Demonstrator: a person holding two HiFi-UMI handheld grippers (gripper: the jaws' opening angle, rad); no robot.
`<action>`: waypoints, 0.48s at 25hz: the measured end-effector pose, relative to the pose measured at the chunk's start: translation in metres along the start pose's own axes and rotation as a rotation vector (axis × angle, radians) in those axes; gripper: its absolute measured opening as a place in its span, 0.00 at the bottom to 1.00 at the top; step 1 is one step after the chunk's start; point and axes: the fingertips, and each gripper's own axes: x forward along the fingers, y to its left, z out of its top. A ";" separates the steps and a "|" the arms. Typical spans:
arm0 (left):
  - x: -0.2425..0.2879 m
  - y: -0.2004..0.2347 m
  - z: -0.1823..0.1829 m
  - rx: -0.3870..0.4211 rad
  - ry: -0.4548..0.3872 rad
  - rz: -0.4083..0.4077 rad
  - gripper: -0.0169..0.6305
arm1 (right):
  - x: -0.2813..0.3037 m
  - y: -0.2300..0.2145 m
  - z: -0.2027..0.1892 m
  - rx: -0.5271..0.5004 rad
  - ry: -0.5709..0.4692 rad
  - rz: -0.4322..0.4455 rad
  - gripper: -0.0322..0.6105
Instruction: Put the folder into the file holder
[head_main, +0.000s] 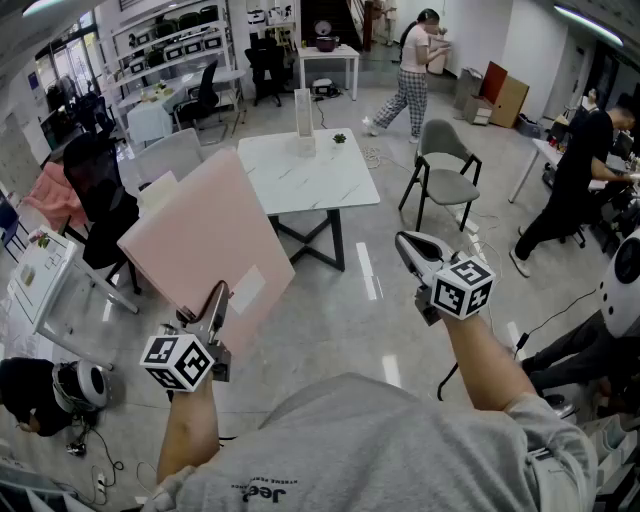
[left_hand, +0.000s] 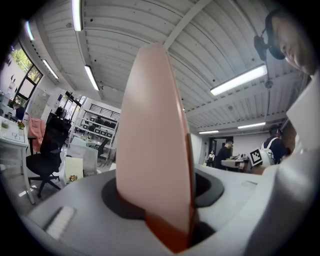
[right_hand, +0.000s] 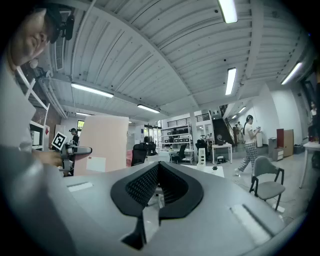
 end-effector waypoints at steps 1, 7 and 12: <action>0.002 -0.003 0.002 0.000 0.000 -0.002 0.43 | -0.001 -0.001 0.003 -0.001 -0.002 0.001 0.05; 0.010 -0.014 0.007 0.009 -0.002 -0.005 0.43 | -0.007 -0.012 0.008 -0.004 -0.007 0.005 0.05; 0.013 -0.027 0.008 0.013 -0.007 0.003 0.43 | -0.015 -0.021 0.010 0.008 0.000 0.017 0.05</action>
